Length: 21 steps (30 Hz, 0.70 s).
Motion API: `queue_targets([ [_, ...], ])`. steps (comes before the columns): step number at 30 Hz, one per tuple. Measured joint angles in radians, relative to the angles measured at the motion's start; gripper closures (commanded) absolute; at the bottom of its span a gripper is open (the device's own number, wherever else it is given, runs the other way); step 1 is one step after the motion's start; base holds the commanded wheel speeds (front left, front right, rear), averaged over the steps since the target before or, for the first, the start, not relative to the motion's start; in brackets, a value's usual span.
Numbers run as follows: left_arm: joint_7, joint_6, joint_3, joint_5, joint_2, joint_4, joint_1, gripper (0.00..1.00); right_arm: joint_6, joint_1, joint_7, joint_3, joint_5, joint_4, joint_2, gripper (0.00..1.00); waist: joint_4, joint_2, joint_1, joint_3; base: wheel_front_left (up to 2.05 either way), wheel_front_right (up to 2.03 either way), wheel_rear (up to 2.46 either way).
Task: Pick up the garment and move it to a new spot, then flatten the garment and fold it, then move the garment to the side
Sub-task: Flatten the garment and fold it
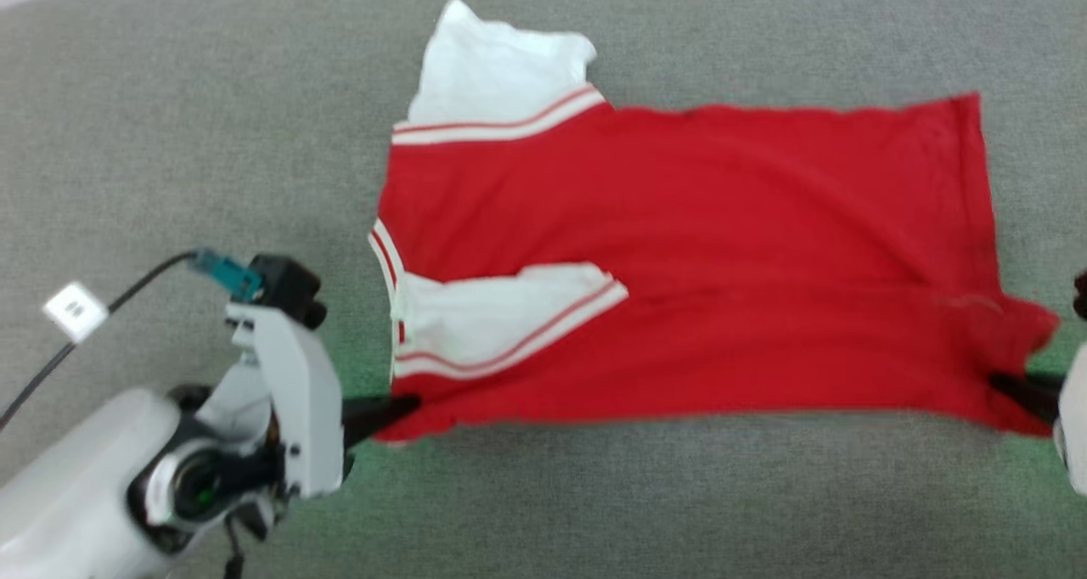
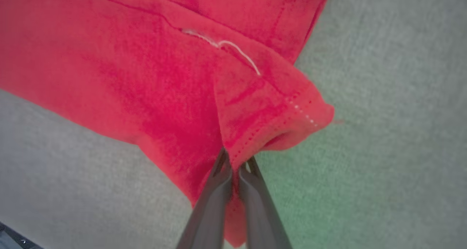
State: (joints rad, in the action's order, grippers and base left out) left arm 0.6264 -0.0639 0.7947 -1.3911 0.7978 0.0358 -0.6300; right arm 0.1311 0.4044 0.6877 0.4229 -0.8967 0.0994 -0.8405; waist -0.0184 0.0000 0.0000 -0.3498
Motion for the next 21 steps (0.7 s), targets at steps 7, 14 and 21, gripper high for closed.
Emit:
queue_targets([
  [7,-0.036,-0.075,-0.026,-0.036,0.109,-0.196,0.129,1.00,0.000,-0.162,0.005,-0.085,-0.019,-0.096,-0.052,1.00,0.008,0.0000,0.0000,-0.004,0.00,0.00,0.00],
  [14,-0.111,-0.095,-0.037,-0.034,0.128,-0.263,0.200,0.31,0.000,-0.243,-0.055,-0.184,-0.009,-0.182,-0.003,0.00,0.005,0.0000,0.0000,0.004,0.00,0.00,0.00],
  [21,-0.243,-0.082,-0.089,0.004,0.128,-0.305,0.225,0.00,0.000,-0.233,-0.155,-0.330,0.048,-0.237,0.081,0.00,0.008,0.0000,0.0000,0.028,0.00,0.00,0.00],
])
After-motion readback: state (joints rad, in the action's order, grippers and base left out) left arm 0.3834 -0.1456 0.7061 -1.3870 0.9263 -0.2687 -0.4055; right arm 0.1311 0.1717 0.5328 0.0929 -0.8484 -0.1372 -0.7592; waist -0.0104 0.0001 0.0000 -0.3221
